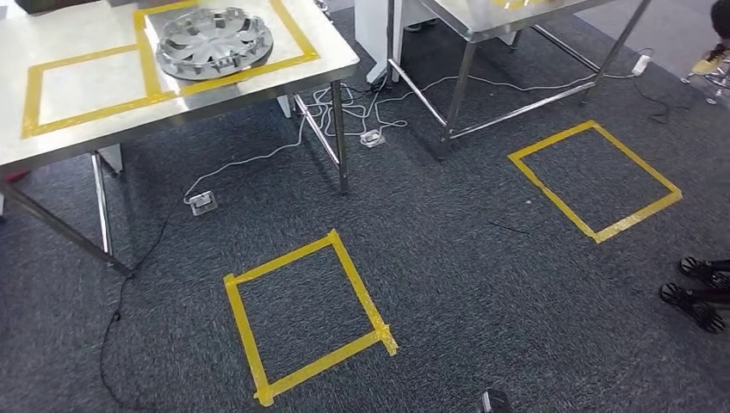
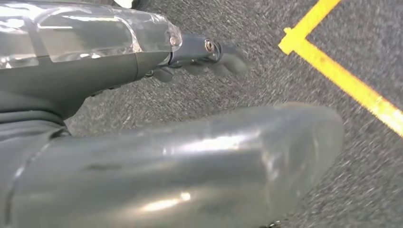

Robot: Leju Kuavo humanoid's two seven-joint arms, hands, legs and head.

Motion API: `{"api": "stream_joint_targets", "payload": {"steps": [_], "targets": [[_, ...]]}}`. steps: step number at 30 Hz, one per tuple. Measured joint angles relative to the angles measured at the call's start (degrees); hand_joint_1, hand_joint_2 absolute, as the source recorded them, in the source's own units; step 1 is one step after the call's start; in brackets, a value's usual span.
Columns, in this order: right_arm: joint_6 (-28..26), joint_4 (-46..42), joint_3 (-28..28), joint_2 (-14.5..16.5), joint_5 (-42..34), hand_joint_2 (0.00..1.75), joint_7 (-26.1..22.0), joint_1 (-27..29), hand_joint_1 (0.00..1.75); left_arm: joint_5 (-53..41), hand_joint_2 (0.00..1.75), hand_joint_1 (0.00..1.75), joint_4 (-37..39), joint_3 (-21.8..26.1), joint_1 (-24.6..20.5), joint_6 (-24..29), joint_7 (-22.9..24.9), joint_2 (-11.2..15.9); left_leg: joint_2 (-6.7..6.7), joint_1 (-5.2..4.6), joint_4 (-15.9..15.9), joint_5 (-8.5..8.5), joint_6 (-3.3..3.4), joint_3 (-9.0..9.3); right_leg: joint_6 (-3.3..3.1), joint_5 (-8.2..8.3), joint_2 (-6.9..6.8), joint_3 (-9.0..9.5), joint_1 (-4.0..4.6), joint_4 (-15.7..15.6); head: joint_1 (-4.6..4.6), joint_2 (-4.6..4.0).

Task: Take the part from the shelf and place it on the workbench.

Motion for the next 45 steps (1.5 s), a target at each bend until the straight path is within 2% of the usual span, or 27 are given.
{"api": "stream_joint_targets", "payload": {"steps": [1, 3, 5, 7, 9, 10, 12, 14, 16, 17, 18, 20, 22, 24, 25, 27, 29, 31, 32, 34, 35, 37, 38, 40, 41, 43, 45], "targets": [[0.01, 0.02, 0.01, 0.04, -0.01, 0.00, 0.10, 0.08, 0.00, 0.01, 0.00, 0.00, 0.01, 0.00, 0.10, -0.02, 0.10, 0.04, 0.16, -0.02, 1.29, 0.17, 0.08, -0.78, -0.05, 0.00, 0.79, -0.02, 0.11, 0.09, -0.27, 0.00], [-0.01, 0.07, 0.05, 0.09, -0.03, 0.00, 0.32, 0.19, 0.00, 0.00, 0.00, 0.00, 0.02, 0.00, 0.12, -0.05, 0.33, 0.08, -0.31, -0.01, -2.59, 3.82, 0.35, 0.65, 0.01, -0.06, 2.44, -0.01, 0.18, 0.38, -0.74, 0.00], [-0.03, 0.15, 0.16, 0.15, -0.07, 0.00, 0.38, 0.10, 0.00, -0.01, 0.00, 0.00, 0.02, 0.00, 0.12, -0.10, 0.44, 0.11, -3.88, 0.28, -9.78, 7.49, 0.66, 3.70, 0.35, -0.30, 4.02, -0.29, 0.13, 1.03, -1.04, 0.00], [-0.05, 0.21, 0.25, 0.20, -0.09, 0.00, 0.39, -0.05, 0.00, -0.03, 0.00, 0.00, 0.03, 0.00, 0.15, -0.19, 0.51, 0.16, -6.33, 0.41, -13.17, 8.14, 0.75, 5.12, 0.98, -0.38, 5.58, -1.04, -0.11, 1.59, -0.99, 0.00], [-0.08, 0.25, 0.30, 0.17, -0.11, 0.00, 0.39, -0.03, 0.00, -0.05, 0.00, 0.00, 0.05, 0.00, 0.16, -0.25, 0.62, 0.19, -4.86, 0.34, -13.63, 8.00, 0.98, 5.34, 1.72, -0.12, 7.41, -1.67, -0.42, 1.63, -0.94, 0.00], [-0.08, 0.26, 0.33, 0.20, -0.12, 0.00, 0.39, 0.05, 0.00, -0.05, 0.00, 0.00, 0.06, 0.00, 0.14, -0.26, 0.66, 0.19, -3.86, 0.39, -13.90, 8.09, 1.22, 5.52, 2.05, -0.25, 7.27, -1.95, -0.41, 1.88, -0.90, 0.00], [-0.10, 0.31, 0.39, 0.26, -0.16, 0.00, 0.39, 0.00, 0.00, -0.06, 0.00, 0.00, 0.07, 0.00, 0.11, -0.28, 0.68, 0.10, -1.50, 0.52, -14.41, 8.19, 1.71, 5.91, 2.72, -2.28, 4.37, -3.70, -0.25, 5.24, -0.28, 0.00], [-0.10, 0.33, 0.44, 0.34, -0.25, 0.00, 0.40, -0.25, 0.00, -0.16, 0.00, 0.00, 0.09, 0.00, 0.25, -0.35, 0.78, 0.05, 0.98, 0.27, -14.46, 7.99, 1.96, 6.08, 3.38, -5.87, 0.73, -7.21, -0.30, 12.39, 0.59, 0.00], [-0.09, 0.34, 0.49, 0.34, -0.56, 0.00, 0.54, -0.15, 0.00, -0.44, 0.00, 0.00, 0.12, 0.00, 0.31, -0.41, 0.93, 0.02, 3.13, 0.12, -14.45, 7.70, 1.96, 6.21, 3.79, -7.17, -0.35, -9.50, -0.62, 17.26, 0.90, 0.00], [-0.08, 0.36, 0.51, 0.31, -0.82, 0.00, 0.65, 0.05, 0.00, -0.62, 0.00, 0.00, 0.12, -0.01, 0.25, -0.41, 0.99, -0.05, 3.96, 0.10, -14.44, 7.54, 1.88, 6.33, 3.85, -6.18, -0.59, -9.14, -0.76, 16.73, 1.00, 0.00], [-0.05, 0.39, 0.54, 0.26, -1.02, 0.00, 0.78, 0.23, 0.00, -0.79, 0.00, 0.00, 0.11, -0.01, 0.15, -0.40, 1.03, -0.16, 4.63, 0.11, -14.44, 7.39, 1.74, 6.50, 3.80, -4.29, -0.95, -7.71, -0.82, 14.02, 1.11, 0.00], [0.02, 0.48, 0.56, 0.07, -1.31, 0.00, 1.02, 0.32, 0.00, -1.02, 0.00, 0.00, 0.09, -0.02, -0.06, -0.28, 1.07, -0.48, 5.67, 0.00, -14.45, 7.07, 1.34, 6.85, 3.33, -0.87, -3.04, -3.76, -0.50, 6.19, 1.47, 0.00], [0.07, 0.52, 0.61, -0.09, -1.46, 0.00, 1.26, 0.15, 0.00, -1.11, 0.00, 0.00, 0.08, -0.02, -0.14, -0.12, 1.07, -0.72, 6.51, -0.20, -14.48, 6.85, 0.84, 7.00, 2.42, -0.13, -4.93, -1.80, 0.12, 2.01, 1.69, 0.00], [0.06, 0.56, 0.66, -0.19, -1.64, 0.00, 1.39, 0.18, 0.00, -1.15, 0.00, 0.00, 0.08, -0.02, -0.16, -0.04, 1.08, -0.86, 7.46, -0.27, -14.70, 6.72, 0.31, 7.32, 1.57, -0.41, -4.57, -1.74, 0.46, 1.56, 1.67, 0.00], [0.05, 0.59, 0.68, -0.22, -1.73, 0.00, 1.39, 0.28, 0.00, -1.16, 0.00, 0.00, 0.07, -0.02, -0.21, -0.04, 1.09, -0.92, 7.03, -0.16, -14.66, 6.42, -0.01, 7.56, 1.23, -0.33, -4.06, -1.60, 0.38, 1.31, 1.62, 0.00], [0.03, 0.67, 0.75, -0.25, -1.79, 0.00, 1.37, 0.21, 0.00, -1.19, 0.00, 0.00, 0.03, -0.02, -0.29, -0.05, 1.12, -0.98, 3.54, 0.02, -12.25, 4.58, -0.36, 6.75, 0.46, -0.05, -2.94, -1.26, 0.11, 0.75, 1.33, 0.00], [0.03, 0.72, 0.80, -0.26, -1.82, 0.00, 1.31, -0.08, 0.00, -1.21, 0.00, 0.00, 0.01, -0.03, -0.13, -0.08, 1.24, -0.98, 0.19, 0.06, -5.12, 1.16, -0.36, 3.14, -0.12, 0.02, -1.52, -1.17, 0.10, 0.57, 0.63, 0.00], [0.02, 0.76, 0.82, -0.28, -1.88, 0.00, 1.26, -0.14, 0.00, -1.20, 0.00, 0.00, 0.05, -0.04, 0.11, -0.09, 1.39, -0.91, 0.09, 0.01, 1.05, -0.41, -0.29, -0.62, -0.36, -0.08, 0.19, -1.10, 0.37, 0.66, 0.08, 0.00], [0.01, 0.79, 0.84, -0.28, -1.95, 0.00, 1.25, -0.05, 0.00, -1.20, 0.00, 0.00, 0.07, -0.04, 0.15, -0.09, 1.43, -0.87, 0.18, 0.00, 1.35, 0.55, -0.21, -1.30, -0.39, -0.16, 1.05, -1.02, 0.46, 0.76, -0.03, 0.00], [-0.05, 0.84, 0.87, -0.27, -2.13, 0.00, 1.25, 0.06, 0.00, -1.21, 0.00, 0.00, 0.08, -0.04, 0.14, -0.09, 1.42, -0.84, -0.85, 0.07, -3.89, 5.23, 0.05, 0.24, -0.28, -0.47, 2.74, -0.79, 0.48, 1.13, -0.33, 0.00], [-0.08, 0.86, 0.87, -0.27, -2.23, 0.00, 1.25, 0.05, 0.00, -1.20, 0.00, 0.00, 0.08, -0.04, 0.14, -0.10, 1.40, -0.84, -2.57, 0.20, -7.25, 7.20, 0.21, 1.52, -0.09, -0.72, 3.50, -0.76, 0.50, 1.43, -0.55, 0.00], [-0.12, 0.90, 0.89, -0.29, -2.34, 0.00, 1.26, -0.09, 0.00, -1.18, 0.00, 0.00, 0.09, -0.04, 0.15, -0.11, 1.35, -0.84, -5.21, 0.41, -11.99, 8.63, 0.41, 3.49, 0.50, -1.08, 5.00, -1.10, 0.32, 2.05, -0.86, 0.00], [-0.14, 0.91, 0.89, -0.31, -2.37, 0.00, 1.26, -0.12, 0.00, -1.16, 0.00, 0.00, 0.09, -0.04, 0.17, -0.13, 1.34, -0.82, -5.50, 0.37, -12.57, 8.24, 0.53, 3.82, 0.88, -1.08, 5.75, -1.38, 0.16, 2.17, -0.91, 0.00], [-0.18, 0.93, 0.92, -0.33, -2.39, 0.00, 1.29, -0.04, 0.00, -1.12, 0.00, 0.00, 0.10, -0.04, 0.14, -0.14, 1.32, -0.83, -3.93, 0.23, -13.13, 8.17, 0.94, 4.27, 1.54, -1.05, 6.94, -1.78, -0.19, 2.23, -0.90, 0.00], [-0.20, 0.93, 0.96, -0.31, -2.36, 0.00, 1.32, 0.02, 0.00, -1.09, 0.00, 0.00, 0.10, -0.04, 0.10, -0.14, 1.29, -0.84, -3.00, 0.24, -13.38, 8.17, 1.23, 4.56, 1.85, -1.43, 6.34, -2.05, -0.16, 2.78, -0.80, 0.00], [-0.25, 0.96, 1.13, -0.25, -2.20, 0.00, 1.36, -0.12, 0.00, -0.98, 0.00, 0.00, 0.10, -0.04, 0.12, -0.14, 1.22, -0.90, -0.85, 0.26, -13.81, 8.05, 1.76, 5.20, 2.43, -3.74, 3.21, -4.06, -0.09, 6.97, -0.19, 0.00], [-0.28, 0.98, 1.30, -0.18, -1.91, 0.00, 1.36, -0.42, 0.00, -0.70, 0.00, 0.00, 0.14, -0.04, 0.26, -0.24, 1.36, -0.81, 1.40, 0.04, -13.86, 7.68, 2.01, 5.53, 2.99, -6.89, 0.50, -7.92, -0.24, 14.31, 0.39, 0.00]]}}
